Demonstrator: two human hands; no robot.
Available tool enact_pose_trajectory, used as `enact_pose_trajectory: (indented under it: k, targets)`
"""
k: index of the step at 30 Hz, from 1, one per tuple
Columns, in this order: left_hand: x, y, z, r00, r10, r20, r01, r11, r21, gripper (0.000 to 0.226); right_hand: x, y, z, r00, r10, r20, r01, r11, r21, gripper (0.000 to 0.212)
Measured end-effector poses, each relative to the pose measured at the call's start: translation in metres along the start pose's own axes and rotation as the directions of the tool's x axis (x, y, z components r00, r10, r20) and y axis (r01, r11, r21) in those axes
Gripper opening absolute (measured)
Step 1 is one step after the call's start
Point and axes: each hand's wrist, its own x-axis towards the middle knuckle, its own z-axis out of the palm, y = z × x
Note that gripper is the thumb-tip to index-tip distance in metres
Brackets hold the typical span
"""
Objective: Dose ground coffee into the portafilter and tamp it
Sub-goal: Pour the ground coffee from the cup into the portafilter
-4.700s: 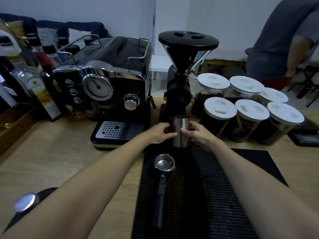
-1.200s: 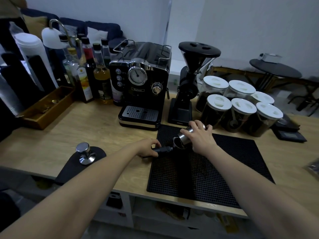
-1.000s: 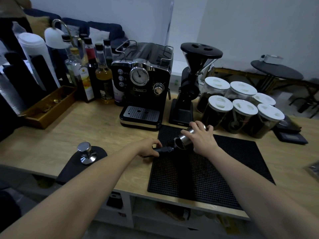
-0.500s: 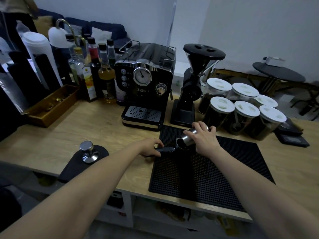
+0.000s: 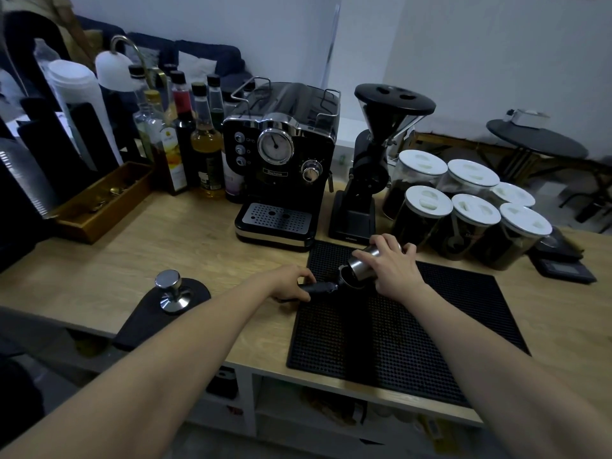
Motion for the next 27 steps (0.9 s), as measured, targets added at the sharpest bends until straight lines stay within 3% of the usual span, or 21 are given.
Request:
enact_pose_trajectory:
  k: [12,27]
  targets:
    - [0.0011,-0.0028,0.0025,1.000,0.011,-0.011,-0.011,1.000,0.010,0.049,0.0008,-0.0040,-0.0021,0.998,-0.060,-0.001,0.059,0.997,-0.059,0.073]
    - [0.0009,-0.0014,0.0011,1.000,-0.004,0.005,0.004,1.000,0.015,0.049,-0.0047,0.0034,-0.0017,0.999,0.014,-0.034,-0.015,1.000,-0.019,0.071]
